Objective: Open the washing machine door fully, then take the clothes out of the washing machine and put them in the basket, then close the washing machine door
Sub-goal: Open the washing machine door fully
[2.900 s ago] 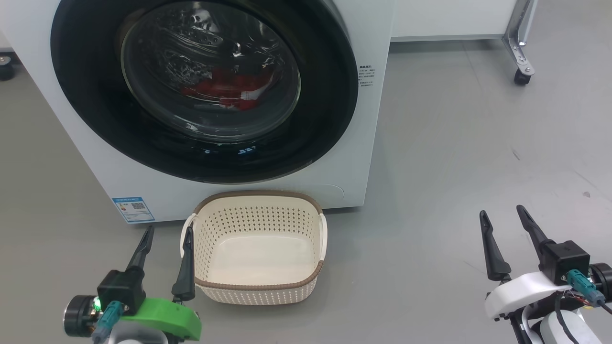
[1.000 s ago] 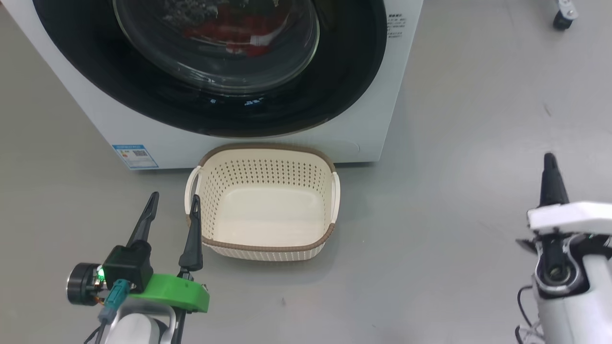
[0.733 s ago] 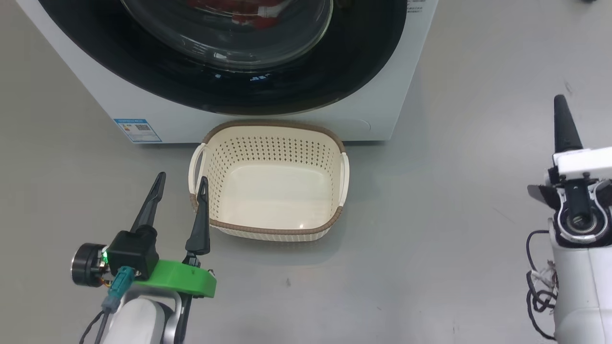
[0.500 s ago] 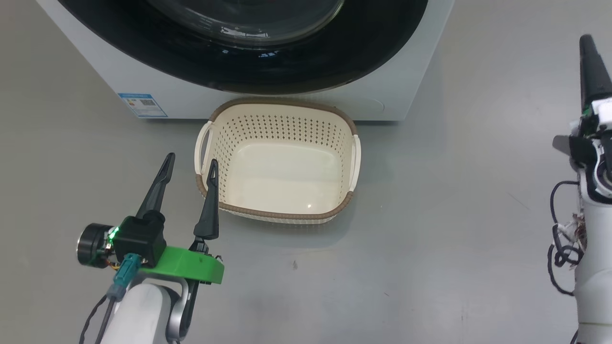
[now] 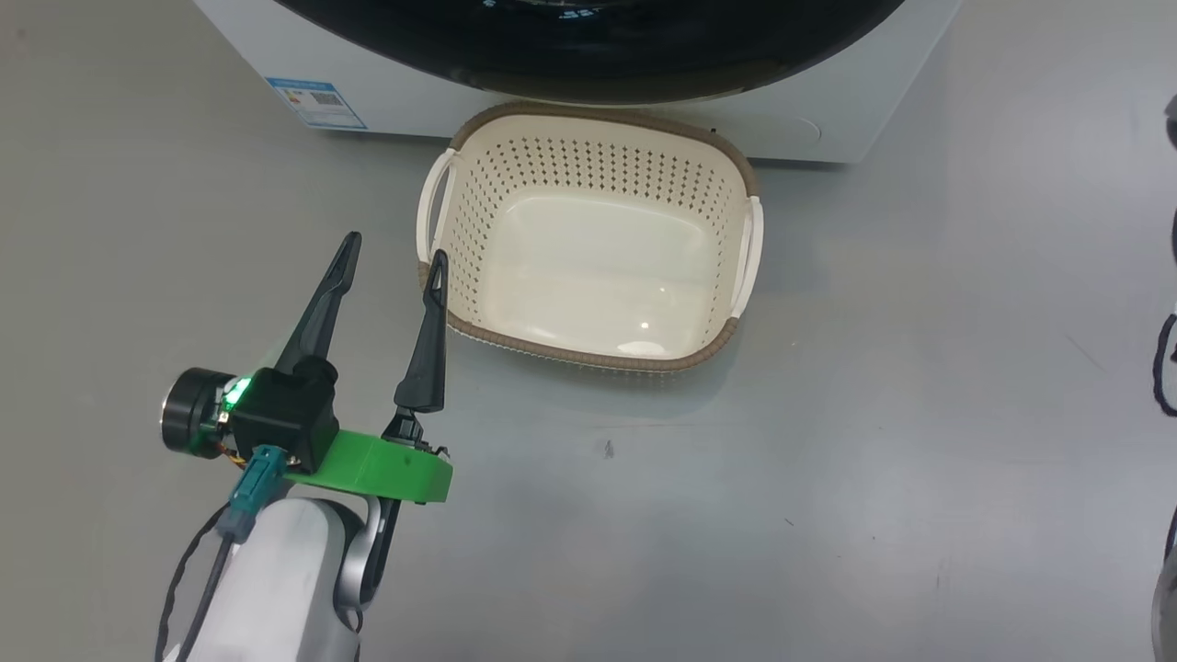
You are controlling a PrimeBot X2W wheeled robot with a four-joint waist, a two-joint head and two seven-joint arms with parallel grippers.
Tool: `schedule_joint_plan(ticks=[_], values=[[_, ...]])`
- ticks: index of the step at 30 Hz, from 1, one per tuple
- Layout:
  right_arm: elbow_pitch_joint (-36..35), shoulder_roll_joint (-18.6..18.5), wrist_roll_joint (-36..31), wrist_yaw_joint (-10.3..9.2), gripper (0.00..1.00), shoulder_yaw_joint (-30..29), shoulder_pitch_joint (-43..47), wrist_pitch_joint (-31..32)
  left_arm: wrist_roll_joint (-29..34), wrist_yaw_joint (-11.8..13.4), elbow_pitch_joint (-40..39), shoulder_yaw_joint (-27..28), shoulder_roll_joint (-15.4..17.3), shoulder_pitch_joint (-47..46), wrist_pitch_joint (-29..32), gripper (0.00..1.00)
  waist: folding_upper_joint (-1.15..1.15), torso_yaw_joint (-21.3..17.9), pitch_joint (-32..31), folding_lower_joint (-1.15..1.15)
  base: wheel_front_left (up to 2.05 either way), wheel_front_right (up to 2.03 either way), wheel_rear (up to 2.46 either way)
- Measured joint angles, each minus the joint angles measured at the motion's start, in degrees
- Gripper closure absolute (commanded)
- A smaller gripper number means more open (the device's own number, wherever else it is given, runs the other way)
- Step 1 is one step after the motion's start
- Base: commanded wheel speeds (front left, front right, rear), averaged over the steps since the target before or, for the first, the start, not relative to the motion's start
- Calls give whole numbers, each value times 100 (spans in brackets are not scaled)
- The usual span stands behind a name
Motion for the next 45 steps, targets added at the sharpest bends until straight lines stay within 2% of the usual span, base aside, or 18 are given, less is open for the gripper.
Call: schedule_joint_plan(ticks=[19,28,45], values=[[545,-386,151,-695,100,364,-1306,1065,-216,78,-105,-319,-31,-309,-1,0,0,462,535,0,0,0,0],[813,-392,303,-744,100,457,-1630,1411,-332,166,-123,-375,-35,-387,-1,0,0,623,649,0,0,0,0],[1077,-524,550,-732,100,497,-1790,1958,-334,279,-134,-476,-38,-453,-1,0,0,637,654,-1,0,0,0]])
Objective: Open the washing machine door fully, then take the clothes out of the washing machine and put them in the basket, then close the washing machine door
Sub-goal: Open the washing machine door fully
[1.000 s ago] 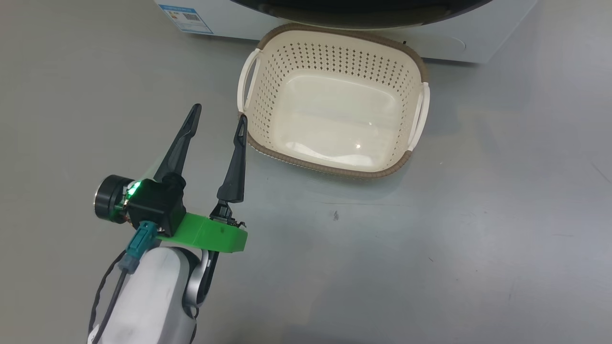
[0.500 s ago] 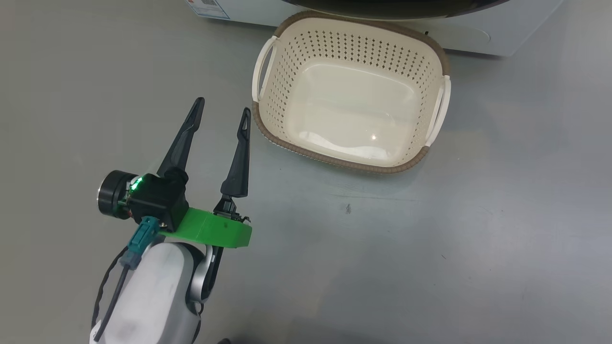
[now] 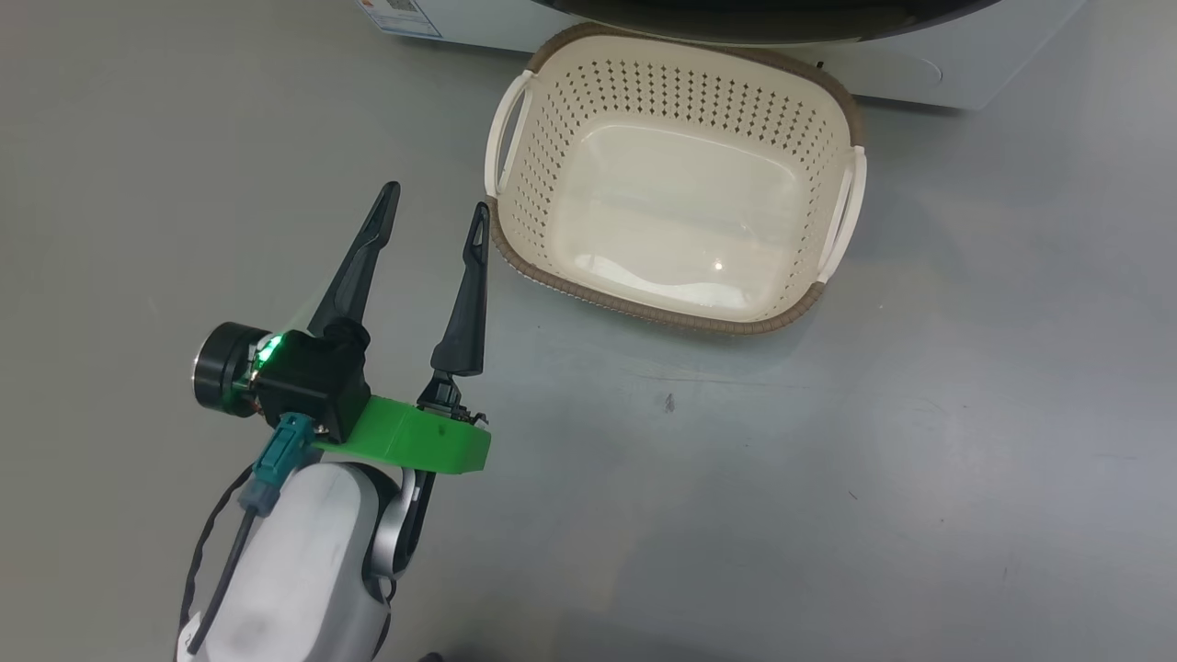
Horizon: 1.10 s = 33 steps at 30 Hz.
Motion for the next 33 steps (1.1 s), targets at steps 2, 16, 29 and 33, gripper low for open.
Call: schedule_joint_plan(ticks=[2,16,29,33], values=[[22,-9,49,20,100,0,0,73,0,5,3,-2,0,-2,0,0,0,-6,-9,0,0,0,0],[167,10,325,254,100,-11,199,486,1,33,107,-15,-1,-2,0,0,0,-92,-174,0,0,0,0],[234,71,481,470,100,32,753,820,9,58,241,-29,-1,17,0,0,0,-187,-501,0,0,0,0],[241,112,520,549,100,60,957,918,9,58,303,-23,-1,76,0,0,0,-205,-639,0,0,0,0]])
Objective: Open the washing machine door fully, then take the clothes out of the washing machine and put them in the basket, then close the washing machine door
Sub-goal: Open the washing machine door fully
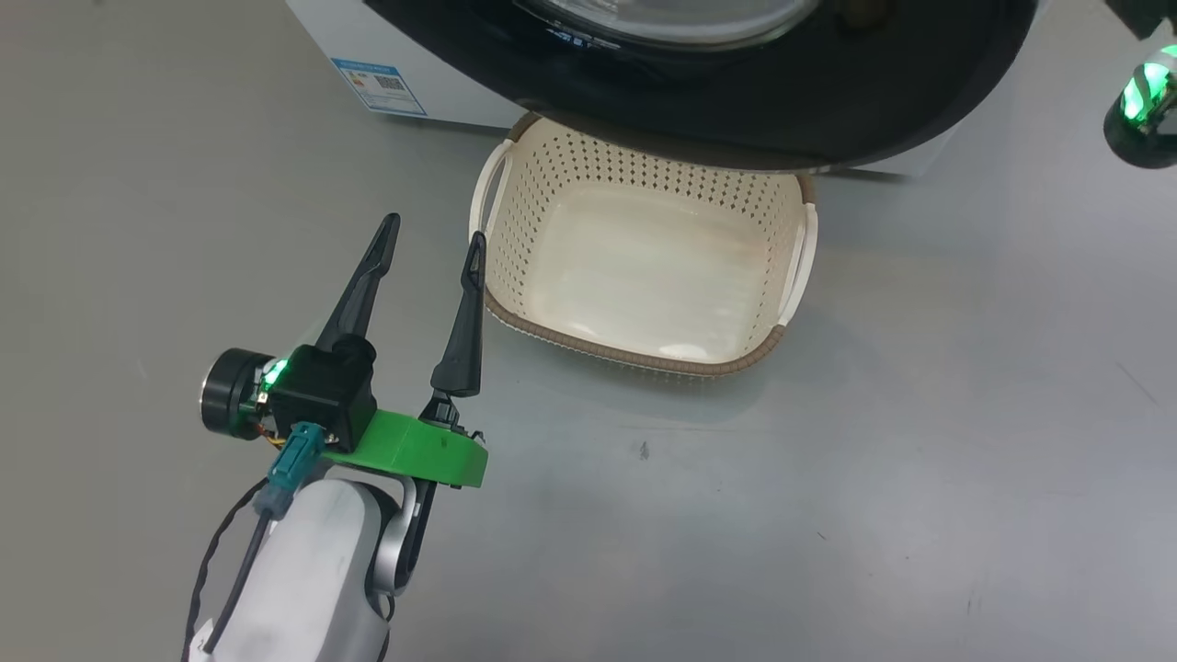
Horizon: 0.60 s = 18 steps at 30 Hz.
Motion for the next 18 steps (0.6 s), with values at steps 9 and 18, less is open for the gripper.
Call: schedule_joint_plan(ticks=[9,18], values=[[11,207,122,88,100,100,449,199,130,-12,112,62,1,236,0,0,0,-36,-331,0,0,0,0],[-16,323,182,212,100,191,961,379,203,-43,178,133,3,415,1,0,0,-30,-669,0,0,0,0]])
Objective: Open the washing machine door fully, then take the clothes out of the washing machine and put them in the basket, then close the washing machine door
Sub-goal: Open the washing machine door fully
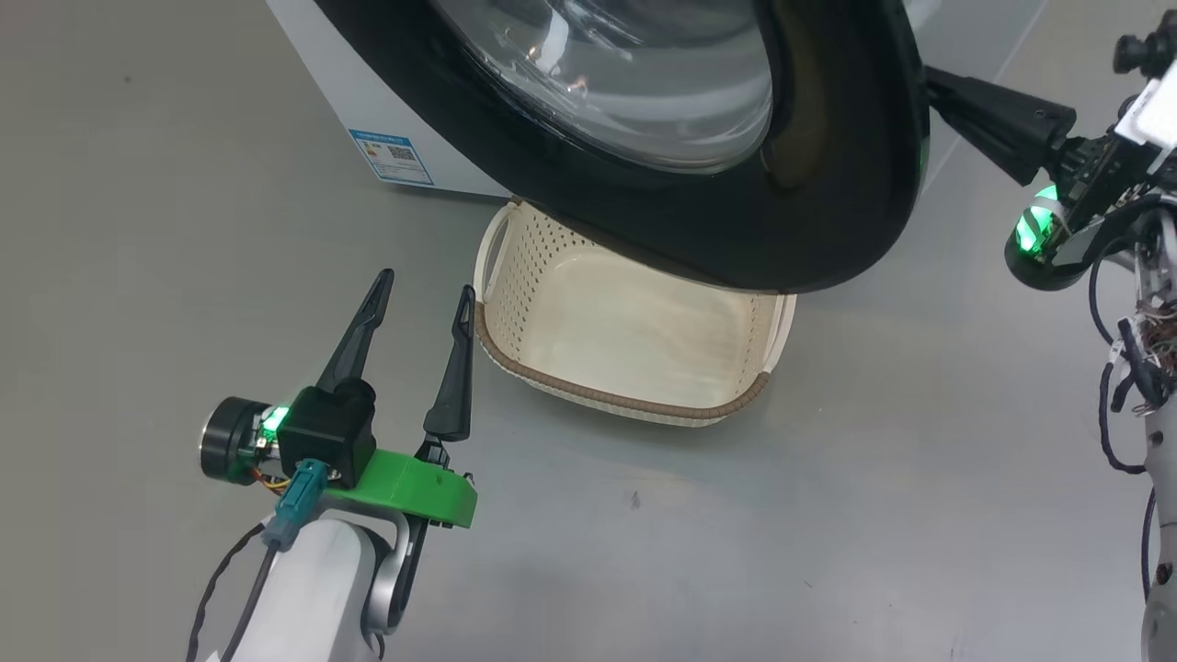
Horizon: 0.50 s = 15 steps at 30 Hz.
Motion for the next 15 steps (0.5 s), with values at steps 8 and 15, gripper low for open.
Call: schedule_joint_plan(ticks=[8,15], values=[[-119,204,40,59,100,234,454,188,47,-110,73,-30,2,132,-1,0,0,89,-322,0,0,0,0],[-289,368,40,94,100,422,788,333,47,-153,124,-85,3,309,-1,0,0,274,-569,0,0,0,0]])
